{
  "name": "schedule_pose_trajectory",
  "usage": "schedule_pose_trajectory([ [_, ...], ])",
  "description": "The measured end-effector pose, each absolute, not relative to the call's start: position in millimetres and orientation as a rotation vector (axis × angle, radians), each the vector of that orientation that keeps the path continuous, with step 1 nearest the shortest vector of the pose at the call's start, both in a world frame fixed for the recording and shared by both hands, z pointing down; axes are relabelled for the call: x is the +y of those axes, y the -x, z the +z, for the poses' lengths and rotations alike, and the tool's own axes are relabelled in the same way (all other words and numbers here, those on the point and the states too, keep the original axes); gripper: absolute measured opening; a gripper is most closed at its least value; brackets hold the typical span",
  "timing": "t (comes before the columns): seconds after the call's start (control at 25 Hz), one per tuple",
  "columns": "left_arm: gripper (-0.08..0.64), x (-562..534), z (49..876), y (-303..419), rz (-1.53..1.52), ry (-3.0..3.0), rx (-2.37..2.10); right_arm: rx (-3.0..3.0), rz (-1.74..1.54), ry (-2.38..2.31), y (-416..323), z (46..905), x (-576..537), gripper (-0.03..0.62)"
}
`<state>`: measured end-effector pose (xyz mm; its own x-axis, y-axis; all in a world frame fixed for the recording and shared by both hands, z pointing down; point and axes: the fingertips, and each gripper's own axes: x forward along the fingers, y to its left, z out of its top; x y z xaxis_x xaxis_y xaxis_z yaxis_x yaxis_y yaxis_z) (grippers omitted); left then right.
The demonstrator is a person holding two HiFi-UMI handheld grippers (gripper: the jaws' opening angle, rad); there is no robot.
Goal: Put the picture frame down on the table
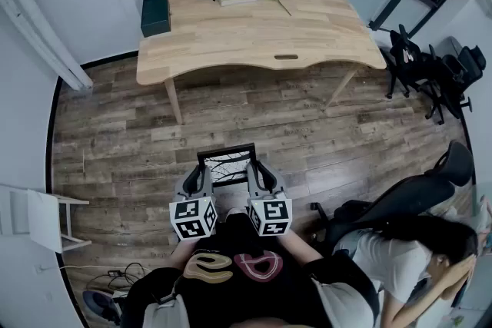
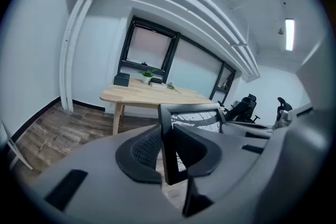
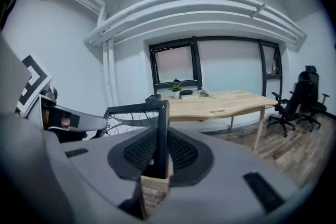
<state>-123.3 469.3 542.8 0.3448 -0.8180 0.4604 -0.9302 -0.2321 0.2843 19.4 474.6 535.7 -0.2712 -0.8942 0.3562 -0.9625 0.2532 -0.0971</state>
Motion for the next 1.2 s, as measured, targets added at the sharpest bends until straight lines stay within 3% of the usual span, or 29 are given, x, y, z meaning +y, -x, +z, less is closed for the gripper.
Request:
schedule_pose_trajectory([
  [0.6,0.08,454.9,547.3,110.9,0.287,-2.157,-1.497,-2.326,0.509,-1.846,-33.3,541.1,465.9,0.08],
  [1.2,0.081,283.3,537.9,131.7,0.279,-2.289,-1.353,-2.205,0.444,-2.014,-9.4,531.4,312.5,0.077],
])
